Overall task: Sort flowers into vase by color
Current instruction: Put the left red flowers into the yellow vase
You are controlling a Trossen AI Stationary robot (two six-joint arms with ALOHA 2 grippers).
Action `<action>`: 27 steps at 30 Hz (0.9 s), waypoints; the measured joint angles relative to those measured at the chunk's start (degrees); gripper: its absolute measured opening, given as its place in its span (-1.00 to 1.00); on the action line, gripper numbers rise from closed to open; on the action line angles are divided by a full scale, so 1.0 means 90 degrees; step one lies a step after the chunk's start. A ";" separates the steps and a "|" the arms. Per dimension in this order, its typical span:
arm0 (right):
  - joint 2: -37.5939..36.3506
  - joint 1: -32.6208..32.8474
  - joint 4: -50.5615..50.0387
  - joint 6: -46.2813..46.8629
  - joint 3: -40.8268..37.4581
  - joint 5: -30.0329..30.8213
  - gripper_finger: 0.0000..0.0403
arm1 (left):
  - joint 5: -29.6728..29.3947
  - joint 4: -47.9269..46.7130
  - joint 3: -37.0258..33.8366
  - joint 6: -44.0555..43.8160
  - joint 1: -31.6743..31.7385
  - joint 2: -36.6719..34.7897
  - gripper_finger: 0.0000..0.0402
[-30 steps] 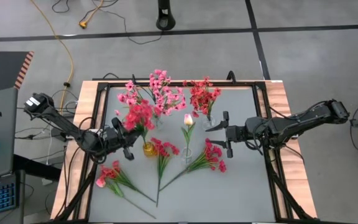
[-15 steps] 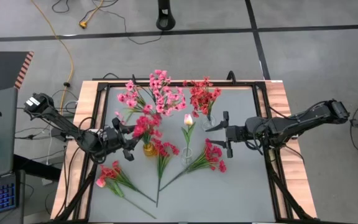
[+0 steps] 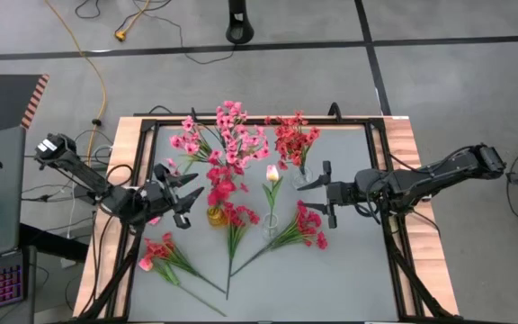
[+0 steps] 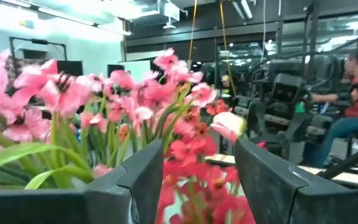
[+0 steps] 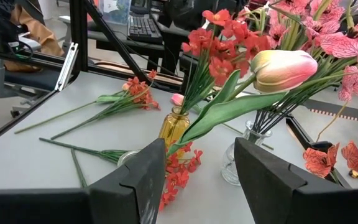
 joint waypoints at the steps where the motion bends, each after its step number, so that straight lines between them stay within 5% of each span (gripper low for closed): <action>1: 0.0000 0.0000 -0.0002 0.0000 0.0000 0.0000 0.08 | 0.0002 -0.0003 0.0019 0.0001 -0.0047 -0.0020 -0.08; 6: 0.0002 0.0000 -0.0014 0.0000 0.0000 -0.0001 0.08 | 0.0062 -0.0229 0.0136 0.0001 -0.0346 -0.0025 -0.08; 14: -0.0001 0.0000 -0.0019 0.0000 0.0000 -0.0001 0.08 | 0.0350 -0.2199 0.0858 -0.1130 -0.0645 0.0098 -0.08; 27: 0.0001 0.0000 -0.0036 0.0001 0.0000 -0.0001 0.08 | 0.0394 -0.5532 0.2890 -0.3751 -0.0855 0.1802 -0.08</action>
